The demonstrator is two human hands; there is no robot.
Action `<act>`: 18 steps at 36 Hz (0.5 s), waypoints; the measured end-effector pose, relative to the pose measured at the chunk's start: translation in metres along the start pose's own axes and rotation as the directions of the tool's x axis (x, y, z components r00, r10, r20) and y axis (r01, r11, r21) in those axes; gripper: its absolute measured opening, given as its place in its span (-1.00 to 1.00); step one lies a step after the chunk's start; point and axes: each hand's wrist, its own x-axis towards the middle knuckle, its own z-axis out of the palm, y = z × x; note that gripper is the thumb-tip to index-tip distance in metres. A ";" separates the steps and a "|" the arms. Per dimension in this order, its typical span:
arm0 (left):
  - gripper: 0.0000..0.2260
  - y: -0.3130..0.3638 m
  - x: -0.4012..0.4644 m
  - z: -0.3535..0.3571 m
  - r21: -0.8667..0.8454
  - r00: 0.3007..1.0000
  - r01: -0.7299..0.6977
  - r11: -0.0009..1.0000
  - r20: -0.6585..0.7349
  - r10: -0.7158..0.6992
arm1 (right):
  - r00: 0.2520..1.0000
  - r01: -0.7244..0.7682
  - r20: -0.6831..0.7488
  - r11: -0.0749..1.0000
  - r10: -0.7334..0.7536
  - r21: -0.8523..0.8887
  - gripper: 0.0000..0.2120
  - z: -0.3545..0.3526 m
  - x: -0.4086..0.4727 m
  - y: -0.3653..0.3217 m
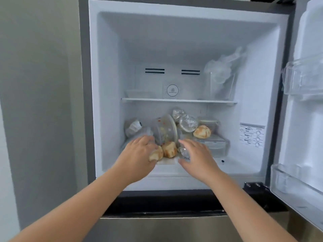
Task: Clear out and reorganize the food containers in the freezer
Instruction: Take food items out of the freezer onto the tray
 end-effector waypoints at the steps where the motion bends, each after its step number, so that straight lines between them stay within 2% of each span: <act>1: -0.61 0.000 0.009 0.004 0.078 0.999 -0.037 0.996 0.033 0.035 | 1.000 0.005 0.008 1.000 -0.005 -0.023 -0.42 0.002 0.011 0.003; 4: -0.58 0.001 0.038 0.014 0.345 0.978 -0.150 0.927 0.192 0.086 | 0.998 0.012 0.060 0.995 -0.006 -0.104 -0.39 0.007 0.038 0.009; 7: -0.60 0.004 0.060 0.022 0.489 0.941 -0.249 0.836 0.325 0.090 | 0.991 0.028 0.135 0.981 -0.003 -0.190 -0.41 0.015 0.057 0.010; 12: -0.59 0.011 0.081 0.035 0.568 0.889 -0.277 0.775 0.457 -0.018 | 0.980 0.066 0.200 0.958 -0.009 -0.280 -0.48 0.031 0.072 0.011; 18: -0.47 0.010 0.086 0.045 0.640 0.894 -0.265 0.721 0.443 -0.065 | 0.977 0.109 0.211 0.921 -0.030 -0.375 -0.60 0.037 0.076 0.006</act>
